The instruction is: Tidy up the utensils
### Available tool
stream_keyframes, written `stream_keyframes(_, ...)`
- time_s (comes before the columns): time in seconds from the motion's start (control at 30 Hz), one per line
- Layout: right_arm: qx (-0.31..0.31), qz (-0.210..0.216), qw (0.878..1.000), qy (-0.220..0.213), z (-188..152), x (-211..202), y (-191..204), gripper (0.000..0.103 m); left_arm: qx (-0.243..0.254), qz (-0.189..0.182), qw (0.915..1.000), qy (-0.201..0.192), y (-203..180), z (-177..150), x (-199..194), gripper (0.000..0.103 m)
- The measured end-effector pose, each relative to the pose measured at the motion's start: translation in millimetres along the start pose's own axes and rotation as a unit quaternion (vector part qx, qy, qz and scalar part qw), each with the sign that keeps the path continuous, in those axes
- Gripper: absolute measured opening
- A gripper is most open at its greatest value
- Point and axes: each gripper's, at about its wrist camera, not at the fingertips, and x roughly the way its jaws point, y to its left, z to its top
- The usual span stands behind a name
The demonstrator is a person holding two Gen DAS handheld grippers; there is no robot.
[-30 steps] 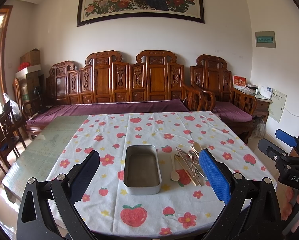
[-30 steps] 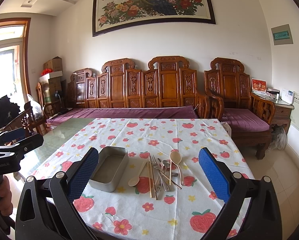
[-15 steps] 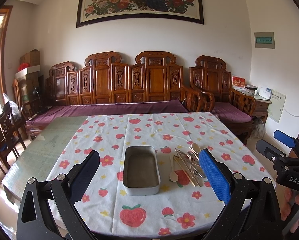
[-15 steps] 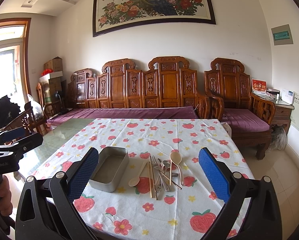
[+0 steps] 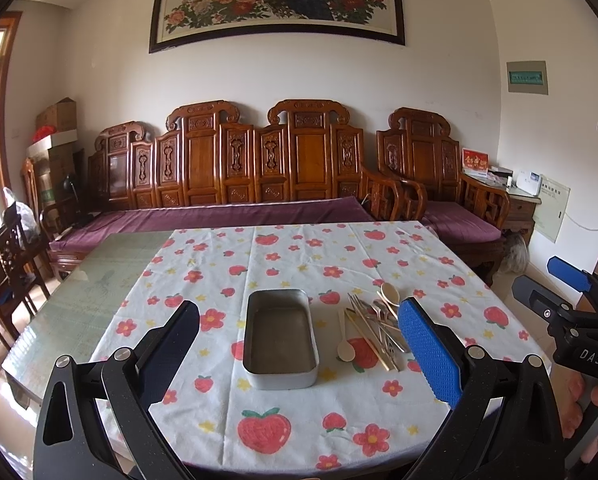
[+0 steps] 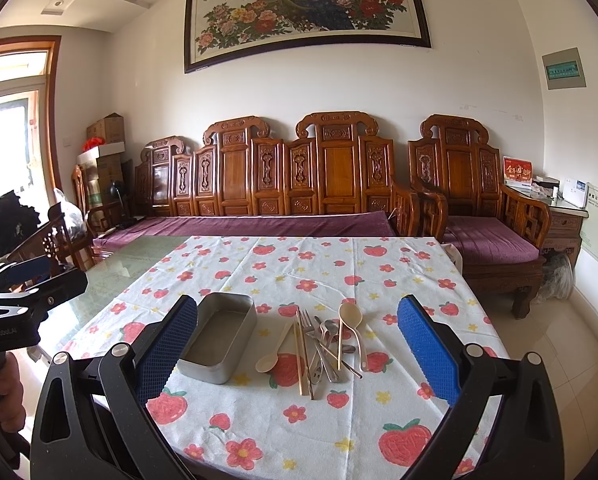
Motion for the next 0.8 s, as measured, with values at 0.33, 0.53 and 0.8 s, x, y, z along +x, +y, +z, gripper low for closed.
stream_keyframes(0.33,0.003,-0.003,0.999,0.032,-17.1,36.2,-12.5,0.099,0.01,-0.02,0.9984,0.053,5.4,-24.8,46.7,0.097)
stream_keyframes(0.53,0.004,0.009,0.998,0.064,-37.1,76.0,-26.1,0.085,0.019,-0.038,0.9958,0.081,1.5,-40.5,81.4,0.097)
stream_keyframes(0.8,0.003,0.046,0.991,0.127,-68.9,143.1,-39.1,0.041,0.04,-0.059,0.9902,0.12,-12.4,-56.0,130.8,0.097)
